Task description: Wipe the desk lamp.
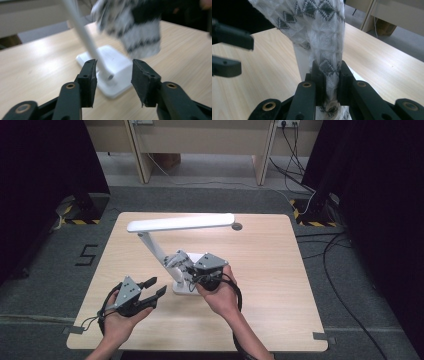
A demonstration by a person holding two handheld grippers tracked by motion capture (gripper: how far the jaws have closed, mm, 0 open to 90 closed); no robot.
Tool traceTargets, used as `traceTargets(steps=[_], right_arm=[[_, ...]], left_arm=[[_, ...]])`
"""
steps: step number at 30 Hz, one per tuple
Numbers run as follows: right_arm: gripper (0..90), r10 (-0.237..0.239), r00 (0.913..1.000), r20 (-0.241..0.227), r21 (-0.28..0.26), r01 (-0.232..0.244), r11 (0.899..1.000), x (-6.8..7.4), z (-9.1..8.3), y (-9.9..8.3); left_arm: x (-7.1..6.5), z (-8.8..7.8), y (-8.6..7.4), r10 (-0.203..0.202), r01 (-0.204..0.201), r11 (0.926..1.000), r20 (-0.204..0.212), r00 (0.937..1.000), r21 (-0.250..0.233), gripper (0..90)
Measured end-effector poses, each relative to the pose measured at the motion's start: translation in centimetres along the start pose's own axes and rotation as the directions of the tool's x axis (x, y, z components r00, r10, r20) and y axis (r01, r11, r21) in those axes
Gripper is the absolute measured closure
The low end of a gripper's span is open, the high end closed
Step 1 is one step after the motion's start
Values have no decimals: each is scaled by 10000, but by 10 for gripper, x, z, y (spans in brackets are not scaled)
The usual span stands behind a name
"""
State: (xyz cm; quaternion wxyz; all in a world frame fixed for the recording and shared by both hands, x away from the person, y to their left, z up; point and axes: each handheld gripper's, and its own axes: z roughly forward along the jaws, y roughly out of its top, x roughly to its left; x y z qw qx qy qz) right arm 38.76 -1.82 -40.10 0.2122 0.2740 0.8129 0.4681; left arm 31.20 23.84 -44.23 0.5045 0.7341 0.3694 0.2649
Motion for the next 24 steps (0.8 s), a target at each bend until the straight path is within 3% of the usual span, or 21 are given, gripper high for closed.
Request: traceTargets(steps=[3, 8, 16, 24], right_arm=[[796, -189, 9998, 32, -146, 189, 9997, 0, 4, 10], [788, -366, 9993, 12, -300, 366, 9989, 5, 13, 25], [786, -529, 9985, 108, -659, 535, 9964, 6, 21, 41], [783, -503, 9982, 339, -1024, 535, 9933, 7, 23, 55]], left_arm=[[14, 3, -13, -474, 482, 9984, -270, 9985, 279, 602], [29, 21, -26, -696, 721, 9953, -394, 9968, 652, 709], [31, 52, -34, -909, 908, 9882, -49, 9959, 1231, 766], [28, 67, -35, -1040, 1026, 9868, 45, 9946, 1251, 800]])
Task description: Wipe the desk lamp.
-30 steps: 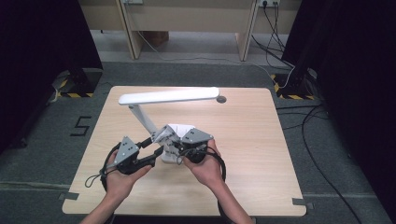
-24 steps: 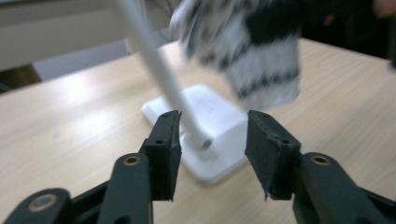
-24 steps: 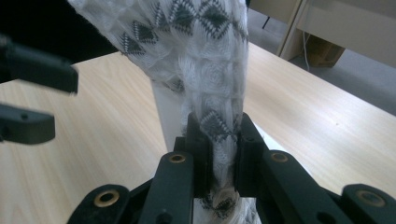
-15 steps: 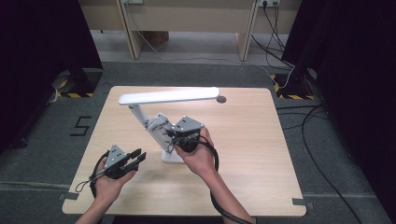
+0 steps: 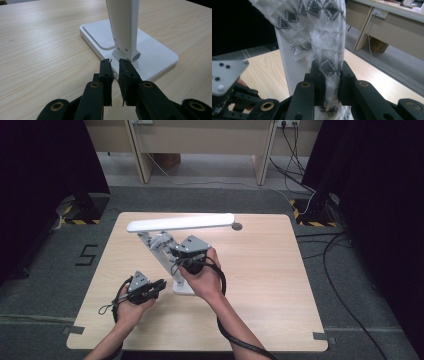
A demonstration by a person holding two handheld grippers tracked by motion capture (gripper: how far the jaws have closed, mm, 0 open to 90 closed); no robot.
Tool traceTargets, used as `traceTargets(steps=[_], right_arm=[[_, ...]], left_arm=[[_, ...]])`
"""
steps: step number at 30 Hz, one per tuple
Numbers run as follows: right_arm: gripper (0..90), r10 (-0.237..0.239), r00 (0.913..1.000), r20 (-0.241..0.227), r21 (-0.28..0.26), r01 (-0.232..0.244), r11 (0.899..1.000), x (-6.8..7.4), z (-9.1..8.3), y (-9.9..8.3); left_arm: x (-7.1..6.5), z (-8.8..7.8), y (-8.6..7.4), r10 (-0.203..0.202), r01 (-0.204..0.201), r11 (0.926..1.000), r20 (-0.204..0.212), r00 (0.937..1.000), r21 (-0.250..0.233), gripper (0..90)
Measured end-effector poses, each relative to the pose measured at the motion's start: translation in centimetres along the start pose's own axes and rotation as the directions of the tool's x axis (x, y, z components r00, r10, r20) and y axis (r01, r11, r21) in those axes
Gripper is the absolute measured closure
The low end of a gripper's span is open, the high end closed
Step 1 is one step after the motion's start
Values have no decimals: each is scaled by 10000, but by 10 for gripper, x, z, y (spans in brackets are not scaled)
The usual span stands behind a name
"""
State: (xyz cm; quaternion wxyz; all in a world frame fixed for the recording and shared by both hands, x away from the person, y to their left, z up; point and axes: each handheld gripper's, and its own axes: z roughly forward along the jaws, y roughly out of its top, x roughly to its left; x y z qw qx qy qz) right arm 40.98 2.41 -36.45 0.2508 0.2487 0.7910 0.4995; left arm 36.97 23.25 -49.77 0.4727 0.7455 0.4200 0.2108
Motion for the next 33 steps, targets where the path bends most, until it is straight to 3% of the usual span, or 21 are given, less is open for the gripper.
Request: traceTargets(steps=[6, 14, 33], right_arm=[[780, -128, 9999, -41, -69, 128, 9999, 0, 2, 4], [778, -141, 9999, -50, -95, 140, 9999, 0, 0, 6], [775, -278, 9993, -254, -114, 275, 9996, 3, 5, 9]], left_arm=[[-5, 10, 4, 138, -139, 9999, 273, 9995, 39, 804], [-16, 27, -3, -11, -6, 9996, 618, 9981, 269, 804], [-24, 33, -6, 66, -114, 9983, 828, 9965, 573, 733]])
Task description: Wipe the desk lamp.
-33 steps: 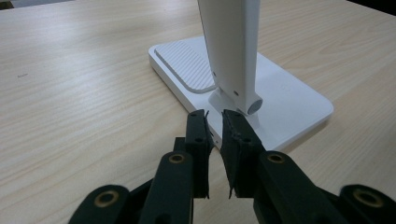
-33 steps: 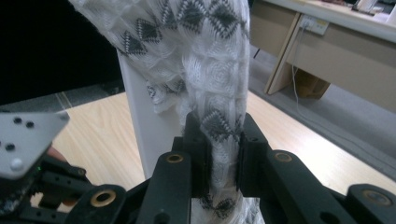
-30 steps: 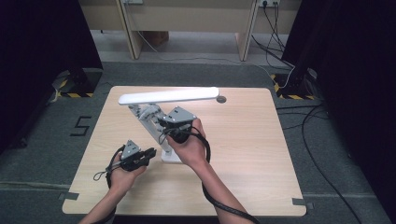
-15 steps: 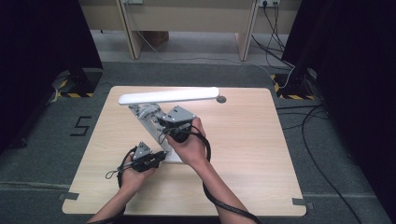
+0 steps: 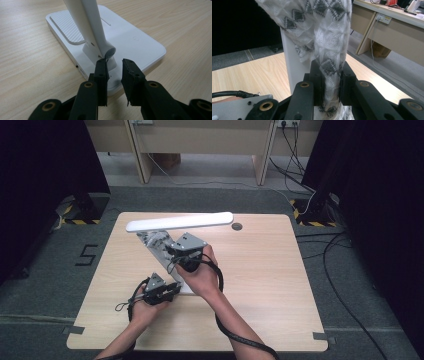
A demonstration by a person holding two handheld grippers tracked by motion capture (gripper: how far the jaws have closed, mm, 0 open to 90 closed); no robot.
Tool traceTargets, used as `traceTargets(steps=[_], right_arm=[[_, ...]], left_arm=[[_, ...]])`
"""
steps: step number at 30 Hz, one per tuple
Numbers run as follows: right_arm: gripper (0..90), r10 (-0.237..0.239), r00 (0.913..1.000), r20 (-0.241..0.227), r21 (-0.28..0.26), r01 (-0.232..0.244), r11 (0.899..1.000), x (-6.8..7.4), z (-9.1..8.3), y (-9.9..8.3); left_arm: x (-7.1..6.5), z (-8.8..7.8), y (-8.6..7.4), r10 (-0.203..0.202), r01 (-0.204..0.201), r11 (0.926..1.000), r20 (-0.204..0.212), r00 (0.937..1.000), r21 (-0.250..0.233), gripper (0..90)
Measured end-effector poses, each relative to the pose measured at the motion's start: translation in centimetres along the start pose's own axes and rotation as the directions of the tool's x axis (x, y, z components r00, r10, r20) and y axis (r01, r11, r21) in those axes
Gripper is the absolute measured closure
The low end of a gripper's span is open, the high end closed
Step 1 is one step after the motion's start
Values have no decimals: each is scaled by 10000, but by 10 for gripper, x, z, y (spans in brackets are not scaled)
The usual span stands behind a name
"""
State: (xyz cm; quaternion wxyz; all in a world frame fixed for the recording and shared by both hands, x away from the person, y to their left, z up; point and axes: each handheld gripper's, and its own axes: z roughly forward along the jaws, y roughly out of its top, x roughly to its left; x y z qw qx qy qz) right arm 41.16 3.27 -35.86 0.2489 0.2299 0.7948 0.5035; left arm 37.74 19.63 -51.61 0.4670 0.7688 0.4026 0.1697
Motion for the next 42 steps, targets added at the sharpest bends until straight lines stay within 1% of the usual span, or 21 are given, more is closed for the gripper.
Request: traceTargets(steps=[3, 7, 12, 16, 21, 23, 24, 25, 26, 27, 28, 29, 30, 32, 35, 38, 42], right_arm=[[775, 43, 10000, -26, 23, -43, 10000, 0, 0, -1], [775, -21, 10000, 9, -43, 21, 10000, 0, 0, 0], [775, 74, 10000, 4, -110, -74, 9999, 2, 0, 2], [776, 27, 10000, -15, -137, -27, 9999, 3, 2, 3], [775, 14, 10000, -22, -191, -14, 9998, 3, 2, 5], [775, 11, 10000, -29, -230, -12, 9997, 4, 2, 6], [775, -63, 10000, -22, -252, 62, 9997, 3, 2, 7], [775, 26, 10000, -23, -230, -27, 9997, 4, 1, 7], [775, 48, 10000, 5, -275, -48, 9996, 4, 1, 7], [775, -92, 10000, 0, -313, 92, 9995, 3, 2, 7], [775, 9, 10000, 17, -292, -8, 9996, 4, 1, 8], [776, 15, 10000, 28, -293, -14, 9996, 3, 1, 8], [775, -90, 10000, 14, -310, 91, 9995, 3, 1, 8], [775, 23, 10000, 9, -268, -23, 9996, 3, 1, 8], [775, -60, 10000, -52, -277, 58, 9996, 2, 1, 8], [775, -96, 9999, -52, -286, 94, 9995, 2, 1, 8], [776, -8, 10000, -55, -354, 6, 9994, 3, 1, 9]], left_arm=[[-1, 1, 0, 30, -30, 10000, -58, 10000, -35, 732], [-2, 1, -1, 74, -74, 10000, -104, 9999, -57, 732], [-4, 2, -1, 184, -185, 9998, -92, 9998, -121, 733], [-4, 2, -2, 100, -101, 9998, -64, 9999, -165, 737], [-4, 1, -2, 84, -89, 9998, -276, 9996, -189, 737], [-3, 0, -2, 0, -8, 9998, -370, 9993, -214, 738], [-3, 0, -3, -46, 38, 9998, -397, 9992, -202, 740], [-2, 0, -3, -68, 59, 9997, -370, 9993, -229, 741], [-2, 0, -3, -66, 58, 9997, -379, 9993, -222, 744], [-2, 0, -3, -61, 53, 9998, -363, 9993, -213, 745], [-2, 0, -2, -33, 27, 9998, -367, 9993, -190, 747], [-2, 0, -2, -46, 40, 9998, -377, 9993, -178, 748], [-1, 0, -1, -20, 14, 9999, -383, 9993, -154, 748], [-1, 1, -1, -55, 50, 9999, -378, 9993, -119, 748], [0, 1, 0, 2, -8, 9999, -540, 9985, -112, 751], [1, 1, -1, -98, 86, 9998, -619, 9980, -184, 750], [2, 1, 0, -35, 27, 9999, -549, 9985, -141, 750]])
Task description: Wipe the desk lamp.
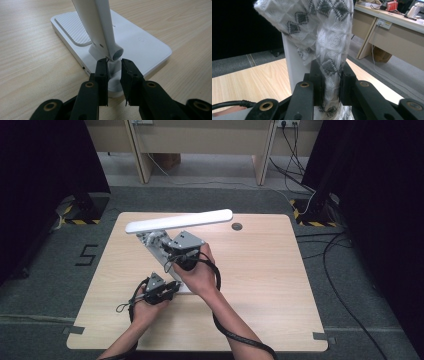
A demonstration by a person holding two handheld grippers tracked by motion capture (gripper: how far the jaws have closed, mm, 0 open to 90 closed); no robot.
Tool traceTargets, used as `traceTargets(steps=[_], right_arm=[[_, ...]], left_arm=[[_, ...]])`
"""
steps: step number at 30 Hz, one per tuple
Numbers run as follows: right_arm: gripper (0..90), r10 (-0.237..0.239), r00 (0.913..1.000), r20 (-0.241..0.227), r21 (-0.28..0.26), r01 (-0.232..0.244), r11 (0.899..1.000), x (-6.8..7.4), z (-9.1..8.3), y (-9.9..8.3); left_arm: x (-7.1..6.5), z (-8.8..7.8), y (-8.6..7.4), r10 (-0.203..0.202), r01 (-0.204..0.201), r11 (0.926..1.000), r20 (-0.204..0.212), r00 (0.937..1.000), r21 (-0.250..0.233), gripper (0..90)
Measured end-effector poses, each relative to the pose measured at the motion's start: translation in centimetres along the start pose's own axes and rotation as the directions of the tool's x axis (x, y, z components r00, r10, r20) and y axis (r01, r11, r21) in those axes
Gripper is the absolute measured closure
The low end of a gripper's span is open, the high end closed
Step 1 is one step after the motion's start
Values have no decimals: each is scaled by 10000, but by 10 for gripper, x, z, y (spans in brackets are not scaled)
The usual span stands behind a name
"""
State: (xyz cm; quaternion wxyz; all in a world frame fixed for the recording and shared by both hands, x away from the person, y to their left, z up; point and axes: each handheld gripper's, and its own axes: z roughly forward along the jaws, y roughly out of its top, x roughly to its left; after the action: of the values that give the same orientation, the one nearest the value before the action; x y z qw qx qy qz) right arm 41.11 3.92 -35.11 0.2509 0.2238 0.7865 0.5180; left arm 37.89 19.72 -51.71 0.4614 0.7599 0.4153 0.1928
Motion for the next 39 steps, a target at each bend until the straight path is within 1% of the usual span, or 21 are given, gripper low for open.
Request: traceTargets(steps=[2, 4, 7, 11, 13, 15, 18, 21, 23, 24, 27, 29, 30, 31, 33, 35, 39], right_arm=[[776, 5, 10000, 5, -54, -5, 10000, 1, 0, 1], [777, -47, 10000, -36, -102, 46, 9999, 3, 0, 3], [777, -175, 9997, -140, -66, 174, 9998, 4, 2, 4], [779, -178, 9996, -227, 86, 180, 9998, 6, 3, 4], [779, -293, 9992, -268, 95, 296, 9995, 6, 4, 2], [779, -234, 9991, -339, 211, 242, 9995, 5, 5, 0], [780, -238, 9990, -380, 233, 247, 9994, 4, 5, -4], [780, -144, 9993, -336, 277, 153, 9995, 4, 4, -6], [780, -200, 9992, -344, 302, 210, 9993, 3, 3, -8], [780, -159, 9993, -343, 343, 171, 9993, 2, 3, -9], [780, -120, 9994, -316, 400, 133, 9991, 1, 2, -12], [780, -237, 9993, -292, 430, 249, 9988, -1, 1, -14], [780, -102, 9995, -293, 509, 117, 9986, -2, 1, -15], [780, -143, 9995, -265, 470, 155, 9988, -3, 1, -17], [780, -108, 9996, -251, 558, 122, 9984, -4, 0, -19], [781, -64, 9996, -266, 639, 81, 9979, -5, -1, -21], [782, -89, 9993, -352, 720, 114, 9973, -5, 0, -27]], left_arm=[[0, 0, 0, -91, 91, 10000, 91, 9999, -4, 753], [0, 0, -1, -9, 10, 10000, 74, 10000, -23, 758], [0, 0, -1, 46, -46, 10000, 18, 10000, -32, 758], [1, 0, -1, 17, -17, 10000, -3, 10000, -33, 762], [1, 0, -1, 7, -7, 10000, 25, 10000, -32, 763], [1, 0, -1, 20, -20, 10000, 65, 10000, -40, 766], [0, 0, -1, 54, -54, 10000, 26, 10000, -47, 767], [0, 0, -1, 88, -88, 10000, 14, 10000, -33, 767], [-1, 0, -1, 95, -95, 10000, 10, 10000, 17, 767], [-1, 0, -1, 35, -35, 10000, 32, 10000, 14, 767], [0, 0, 0, 127, -127, 9999, 8, 9999, 21, 767], [0, 1, 0, 151, -152, 9999, 30, 9999, 43, 767], [-1, 1, 0, 142, -142, 9999, 40, 9999, 28, 768], [-1, 1, 0, 174, -175, 9998, 18, 9998, 32, 767], [-1, 1, 0, 124, -124, 9999, 45, 9999, 69, 768], [0, 1, 1, 259, -259, 9996, 32, 9997, 111, 768], [-1, 2, 2, 299, -300, 9994, 35, 9995, 147, 769]])
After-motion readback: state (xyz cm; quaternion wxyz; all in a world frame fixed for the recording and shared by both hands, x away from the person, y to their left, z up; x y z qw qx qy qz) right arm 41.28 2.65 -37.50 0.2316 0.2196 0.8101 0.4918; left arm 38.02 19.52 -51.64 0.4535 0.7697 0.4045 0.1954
